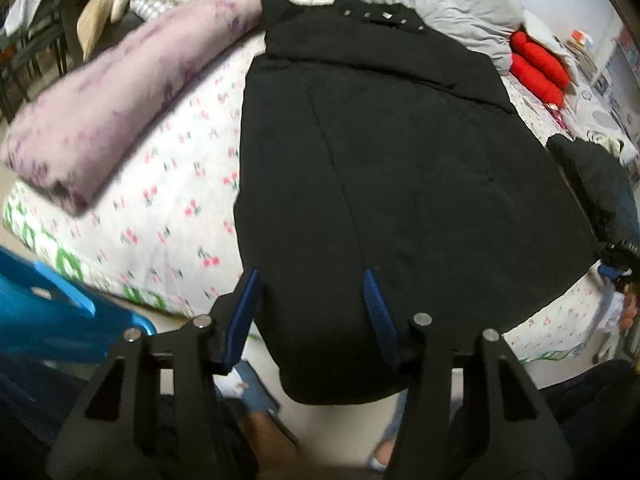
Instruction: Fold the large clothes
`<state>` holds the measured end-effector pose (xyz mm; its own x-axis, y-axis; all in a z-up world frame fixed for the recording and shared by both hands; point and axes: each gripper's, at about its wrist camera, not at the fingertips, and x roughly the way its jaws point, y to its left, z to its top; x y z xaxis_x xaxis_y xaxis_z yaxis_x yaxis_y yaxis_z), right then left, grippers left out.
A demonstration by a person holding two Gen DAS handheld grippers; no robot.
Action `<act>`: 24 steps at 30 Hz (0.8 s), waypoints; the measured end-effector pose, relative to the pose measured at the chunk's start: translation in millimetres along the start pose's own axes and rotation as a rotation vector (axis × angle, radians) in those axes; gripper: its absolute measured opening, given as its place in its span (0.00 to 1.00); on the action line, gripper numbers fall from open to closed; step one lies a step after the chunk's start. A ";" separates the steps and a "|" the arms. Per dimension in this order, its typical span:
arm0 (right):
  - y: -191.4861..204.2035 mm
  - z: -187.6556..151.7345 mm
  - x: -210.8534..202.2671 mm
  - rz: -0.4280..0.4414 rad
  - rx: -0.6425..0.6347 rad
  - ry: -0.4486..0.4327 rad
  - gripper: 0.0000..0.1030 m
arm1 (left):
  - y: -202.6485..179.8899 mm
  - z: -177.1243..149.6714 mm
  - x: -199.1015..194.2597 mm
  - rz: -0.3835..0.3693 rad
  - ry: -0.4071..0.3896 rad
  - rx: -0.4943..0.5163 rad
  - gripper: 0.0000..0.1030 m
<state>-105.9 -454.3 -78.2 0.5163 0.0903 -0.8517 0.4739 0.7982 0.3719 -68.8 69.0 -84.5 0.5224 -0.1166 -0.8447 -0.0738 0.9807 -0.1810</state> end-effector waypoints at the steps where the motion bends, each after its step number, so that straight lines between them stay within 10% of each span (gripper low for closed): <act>1: 0.4 -0.9 1.5 -0.006 0.000 0.004 0.67 | 2.9 -0.4 2.6 -0.009 0.019 -0.021 0.55; 20: 21.3 10.8 39.9 -0.134 -0.031 0.050 0.58 | 12.9 -19.0 32.1 -0.082 0.132 -0.093 0.60; 24: 25.4 14.1 47.4 -0.108 -0.041 0.057 0.38 | 10.4 -19.0 23.9 -0.117 0.096 -0.075 0.38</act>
<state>-59.3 -438.1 -103.9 0.4218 0.0352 -0.9060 0.4946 0.8285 0.2625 -73.3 73.4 -116.2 0.4475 -0.2476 -0.8594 -0.0822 0.9455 -0.3152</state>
